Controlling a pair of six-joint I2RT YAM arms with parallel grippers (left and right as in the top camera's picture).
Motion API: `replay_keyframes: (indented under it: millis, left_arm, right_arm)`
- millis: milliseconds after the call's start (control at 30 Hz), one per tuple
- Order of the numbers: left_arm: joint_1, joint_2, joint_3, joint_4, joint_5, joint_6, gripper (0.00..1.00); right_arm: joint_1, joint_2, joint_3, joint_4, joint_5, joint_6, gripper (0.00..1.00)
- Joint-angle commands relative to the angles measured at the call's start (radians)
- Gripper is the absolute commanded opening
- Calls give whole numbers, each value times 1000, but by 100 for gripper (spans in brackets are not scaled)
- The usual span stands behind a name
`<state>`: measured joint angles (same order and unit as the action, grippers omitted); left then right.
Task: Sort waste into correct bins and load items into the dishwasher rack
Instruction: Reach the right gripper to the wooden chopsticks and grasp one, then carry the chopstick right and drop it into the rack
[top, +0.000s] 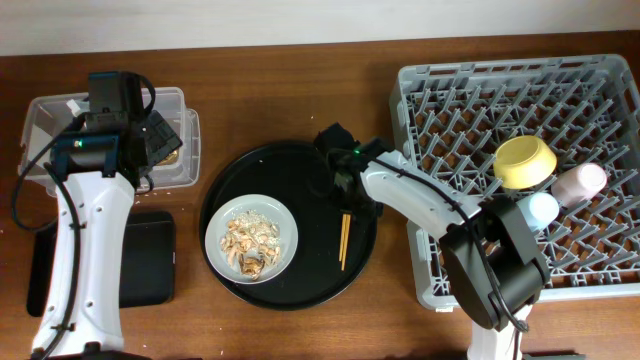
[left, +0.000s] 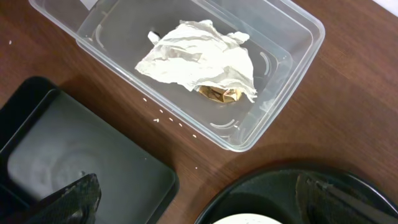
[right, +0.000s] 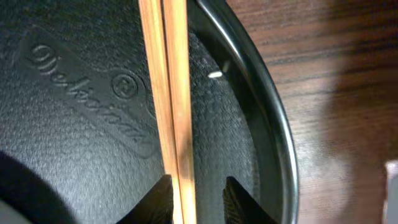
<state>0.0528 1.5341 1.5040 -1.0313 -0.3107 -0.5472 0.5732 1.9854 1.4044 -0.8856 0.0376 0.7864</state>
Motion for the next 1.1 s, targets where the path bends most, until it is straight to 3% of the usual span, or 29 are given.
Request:
replay_keyframes:
  millis: [0, 533, 600, 667, 867, 967, 1067]
  left_arm:
    - [2, 5, 0, 0, 0, -13, 99]
    - [2, 5, 0, 0, 0, -13, 99]
    - [2, 5, 0, 0, 0, -13, 99]
    - [2, 5, 0, 0, 0, -13, 99]
    - [2, 5, 0, 0, 0, -13, 99]
    - [2, 5, 0, 0, 0, -13, 99]
    - [2, 5, 0, 0, 0, -13, 99]
  right_arm:
    - [3, -2, -13, 15, 17, 16, 28]
    - [3, 70, -14, 47, 52, 16, 26]
    - [3, 70, -14, 51, 50, 16, 22]
    - [3, 70, -14, 56, 50, 16, 8]
    - [2, 78, -13, 46, 42, 15, 4]
    - [-27, -91, 66, -67, 46, -132, 4]
    - [-153, -273, 154, -95, 50, -404, 4]
